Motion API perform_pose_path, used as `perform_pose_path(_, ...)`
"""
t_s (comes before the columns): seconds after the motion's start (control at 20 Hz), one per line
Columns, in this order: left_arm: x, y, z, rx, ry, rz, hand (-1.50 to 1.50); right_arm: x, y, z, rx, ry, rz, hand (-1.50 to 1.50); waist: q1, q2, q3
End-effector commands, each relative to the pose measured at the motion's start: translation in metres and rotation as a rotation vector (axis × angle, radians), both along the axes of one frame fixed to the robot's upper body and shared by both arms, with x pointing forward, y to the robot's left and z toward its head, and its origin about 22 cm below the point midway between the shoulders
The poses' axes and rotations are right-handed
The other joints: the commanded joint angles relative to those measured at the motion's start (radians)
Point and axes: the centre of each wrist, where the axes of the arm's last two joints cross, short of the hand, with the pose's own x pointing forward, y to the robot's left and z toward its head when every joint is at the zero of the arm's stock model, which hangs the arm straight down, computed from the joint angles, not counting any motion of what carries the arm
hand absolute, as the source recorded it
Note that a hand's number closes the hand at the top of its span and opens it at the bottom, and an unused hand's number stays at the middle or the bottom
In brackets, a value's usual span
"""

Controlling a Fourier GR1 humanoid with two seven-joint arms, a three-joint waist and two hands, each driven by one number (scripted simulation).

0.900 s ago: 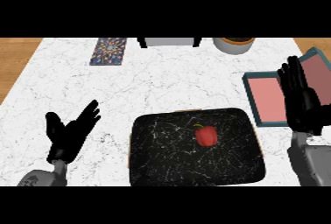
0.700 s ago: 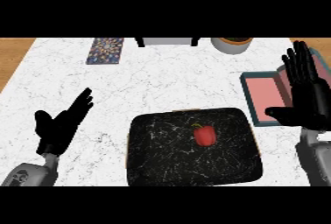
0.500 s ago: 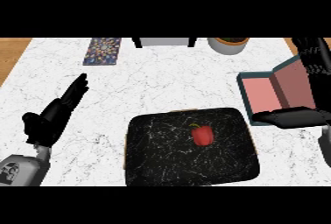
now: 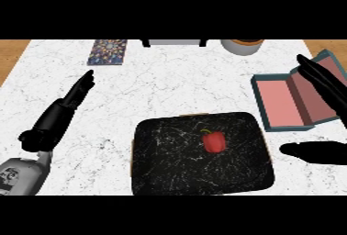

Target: Pick the bell pepper from the tray and place it in the cardboard box

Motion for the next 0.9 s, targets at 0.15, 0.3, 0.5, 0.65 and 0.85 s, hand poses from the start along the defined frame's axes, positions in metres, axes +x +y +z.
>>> perform_pose_path(0.15, 0.0, 0.0, 0.003, 0.013, -0.034, -0.006, 0.0, -0.033, 0.02, 0.01, -0.372, 0.015, 0.015, -1.5, -0.003, -0.002, -0.001)
perform_pose_path(0.3, 0.002, -0.011, 0.003, 0.023, -0.027, -0.018, 0.0, -0.035, 0.043, 0.015, -0.559, 0.06, -0.022, -1.5, 0.012, 0.001, -0.003)
perform_pose_path(0.5, 0.004, -0.012, -0.011, 0.03, -0.007, -0.031, 0.0, -0.053, 0.077, 0.024, -0.713, 0.097, -0.034, -1.5, 0.015, 0.003, -0.003)
perform_pose_path(0.65, 0.007, -0.011, 0.001, 0.008, -0.022, -0.023, 0.0, -0.076, 0.103, 0.012, -0.796, 0.108, -0.063, -1.5, 0.013, 0.001, -0.003)
perform_pose_path(0.85, -0.003, -0.017, 0.003, 0.014, -0.029, -0.039, 0.0, -0.07, 0.131, 0.01, -0.884, 0.163, -0.122, -1.5, 0.025, 0.002, -0.001)
